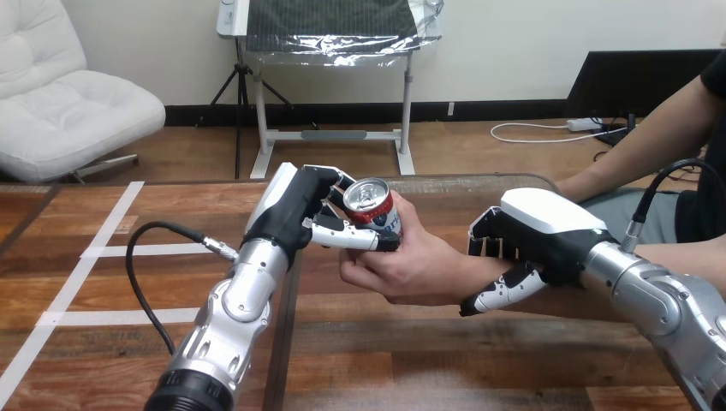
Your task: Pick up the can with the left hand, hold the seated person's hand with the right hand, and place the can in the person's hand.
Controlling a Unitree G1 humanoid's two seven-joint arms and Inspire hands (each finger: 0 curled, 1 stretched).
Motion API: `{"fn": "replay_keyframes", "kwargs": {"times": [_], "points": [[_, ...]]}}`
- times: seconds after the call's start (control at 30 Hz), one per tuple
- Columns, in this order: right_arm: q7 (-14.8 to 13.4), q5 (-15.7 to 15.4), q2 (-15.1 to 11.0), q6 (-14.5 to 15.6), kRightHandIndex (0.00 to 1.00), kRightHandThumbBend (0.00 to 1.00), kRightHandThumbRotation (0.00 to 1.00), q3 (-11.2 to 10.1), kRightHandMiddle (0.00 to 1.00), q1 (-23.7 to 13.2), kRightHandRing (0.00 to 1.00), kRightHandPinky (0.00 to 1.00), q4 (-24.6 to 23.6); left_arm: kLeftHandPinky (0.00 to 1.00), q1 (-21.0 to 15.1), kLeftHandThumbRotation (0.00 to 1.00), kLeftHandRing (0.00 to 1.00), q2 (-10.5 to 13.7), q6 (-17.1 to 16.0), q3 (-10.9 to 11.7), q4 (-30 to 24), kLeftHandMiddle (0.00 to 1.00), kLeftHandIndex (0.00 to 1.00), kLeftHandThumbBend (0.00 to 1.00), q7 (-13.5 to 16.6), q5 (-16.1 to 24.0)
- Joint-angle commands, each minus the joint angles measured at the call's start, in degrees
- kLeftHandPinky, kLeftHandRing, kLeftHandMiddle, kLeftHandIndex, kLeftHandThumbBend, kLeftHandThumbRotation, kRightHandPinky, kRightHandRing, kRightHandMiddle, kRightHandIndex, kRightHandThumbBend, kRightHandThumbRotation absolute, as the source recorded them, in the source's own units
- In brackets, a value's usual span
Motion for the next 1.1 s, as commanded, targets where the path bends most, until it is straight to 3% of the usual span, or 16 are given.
{"fn": "replay_keyframes", "kwargs": {"times": [0.0,0.33,0.57,0.67,0.87,0.9,1.07], "points": [[-0.2,2.6,2.5,0.3,0.42,0.67,0.31,-2.0,0.39,0.0,0.34,0.30,-3.2,0.25,-3.8,0.00,0.30,-3.9,-2.4,-3.4,0.9,0.37,0.42,0.69,-1.5,0.6],[-0.1,3.0,2.2,0.0,0.42,0.66,0.28,-2.6,0.38,0.8,0.33,0.29,-3.9,0.26,-3.0,0.00,0.31,-3.8,-2.9,-3.6,0.7,0.38,0.43,0.68,-1.7,1.0],[0.7,3.3,1.9,0.1,0.43,0.67,0.29,-3.1,0.40,1.5,0.36,0.32,-4.4,0.29,-2.4,0.00,0.34,-3.2,-1.2,-3.7,-0.4,0.41,0.44,0.68,-4.2,0.5],[2.4,3.9,1.8,0.9,0.45,0.69,0.30,-3.4,0.42,1.7,0.38,0.34,-4.8,0.36,-1.8,0.06,0.43,-2.6,0.4,-4.0,-2.1,0.48,0.49,0.69,-6.0,0.5],[6.8,5.3,1.0,2.7,0.54,0.76,0.35,-3.4,0.51,2.1,0.46,0.41,-6.2,0.50,0.0,0.34,0.59,-1.9,1.2,-3.5,-5.3,0.62,0.62,0.75,-8.2,-0.3],[7.4,5.4,0.8,3.0,0.59,0.79,0.40,-3.3,0.55,2.2,0.50,0.44,-6.5,0.54,0.3,0.43,0.63,-1.8,1.1,-3.4,-5.8,0.66,0.66,0.78,-8.4,-0.3],[10.2,6.0,0.2,4.6,0.68,0.86,0.49,-3.7,0.64,3.0,0.58,0.50,-8.3,0.62,2.0,0.58,0.71,-1.4,1.5,-3.0,-8.6,0.74,0.74,0.83,-9.1,-0.7]]}}
